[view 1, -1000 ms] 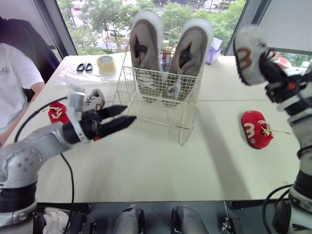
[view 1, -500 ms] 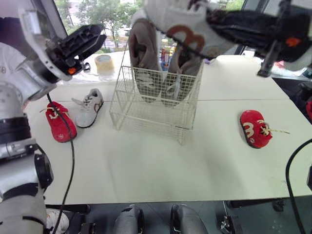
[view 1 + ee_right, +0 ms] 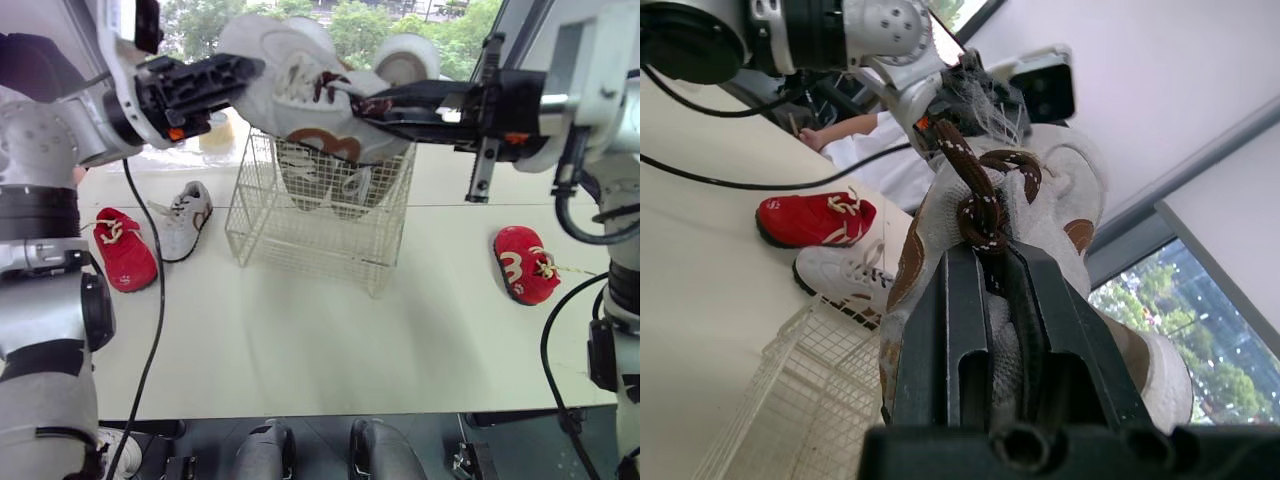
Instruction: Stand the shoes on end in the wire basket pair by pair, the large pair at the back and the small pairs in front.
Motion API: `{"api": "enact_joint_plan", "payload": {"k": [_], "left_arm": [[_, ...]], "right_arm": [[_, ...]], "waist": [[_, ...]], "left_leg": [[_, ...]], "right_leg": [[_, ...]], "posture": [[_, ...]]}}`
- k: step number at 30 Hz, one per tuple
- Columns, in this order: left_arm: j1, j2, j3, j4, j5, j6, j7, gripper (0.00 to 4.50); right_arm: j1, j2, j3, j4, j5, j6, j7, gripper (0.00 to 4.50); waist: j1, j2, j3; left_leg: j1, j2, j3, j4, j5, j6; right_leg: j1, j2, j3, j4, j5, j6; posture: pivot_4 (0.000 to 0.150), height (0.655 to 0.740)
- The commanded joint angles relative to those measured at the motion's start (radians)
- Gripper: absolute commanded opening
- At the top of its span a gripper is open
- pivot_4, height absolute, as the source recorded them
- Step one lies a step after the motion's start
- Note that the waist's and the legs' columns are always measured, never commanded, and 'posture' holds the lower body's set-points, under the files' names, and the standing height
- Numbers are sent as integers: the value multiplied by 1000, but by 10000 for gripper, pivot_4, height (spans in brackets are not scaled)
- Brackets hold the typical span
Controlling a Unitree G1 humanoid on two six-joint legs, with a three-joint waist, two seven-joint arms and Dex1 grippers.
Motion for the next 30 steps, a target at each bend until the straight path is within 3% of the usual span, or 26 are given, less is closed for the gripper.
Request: {"api": "enact_joint_plan", "payload": {"k": [1,4,5,8,11,16,17,20,23,26,30], "left_arm": [[-49,2,11,37,46,-12,-63,21608],[-60,-13,26,48,66,-10,-76,5061],[-60,-19,35,46,71,-11,-69,1999],[-47,-36,88,23,52,9,-25,2029],[14,-71,222,-59,-30,43,116,2029],[132,-171,437,-248,-189,57,402,2029],[163,-218,488,-310,-240,24,484,2029],[229,-356,574,-466,-357,-77,691,2029],[269,-493,566,-584,-385,-206,806,2029],[296,-602,522,-648,-374,-315,864,2029],[330,-638,464,-672,-381,-371,885,2029]], "right_arm": [[-17,0,-32,-16,-14,-30,8,0],[-15,2,-32,-26,-18,-25,9,0],[-15,3,-32,-27,-20,-23,8,0],[-3,4,-28,-28,-38,-19,-4,0],[29,25,-95,-24,37,88,-91,12726],[86,85,-267,-13,232,277,-284,38108],[107,156,-332,-5,331,306,-393,43490],[165,380,-434,-10,603,348,-682,44899],[213,605,-395,-41,754,315,-844,44899],[226,790,-327,-47,782,264,-918,44899],[210,854,-271,-34,758,231,-926,44899]], "waist": [[-2,0,0],[-4,0,0],[-4,0,0],[-4,0,0],[-5,0,0],[-4,0,0],[-3,0,0],[0,-1,-1],[1,-1,-1],[1,0,0],[2,0,-1]], "left_leg": [[0,0,0,0,0,0],[0,0,0,0,0,1],[0,0,0,0,0,1],[0,0,0,0,0,1],[0,0,-1,0,0,0],[0,0,-2,1,0,-1],[0,0,-2,1,1,-1],[2,1,-4,1,1,-1],[2,0,-4,1,1,-2],[1,0,-4,1,1,-2],[1,-1,-3,1,1,-1]], "right_leg": [[0,0,0,0,0,0],[0,0,0,0,0,0],[0,0,0,1,0,0],[0,0,0,1,0,0],[0,0,0,1,0,0],[0,-2,0,2,0,0],[0,-2,0,2,0,0],[3,-2,0,2,1,0],[3,-3,0,2,1,-1],[2,-2,0,3,1,-1],[2,-1,-1,2,1,-1]], "posture": [[1500,7400],[1500,7400],[1500,7400],[1500,7400],[1500,7400],[1500,7400],[1500,7400],[1500,7400],[1500,7400],[1500,7400],[1500,7400]]}}
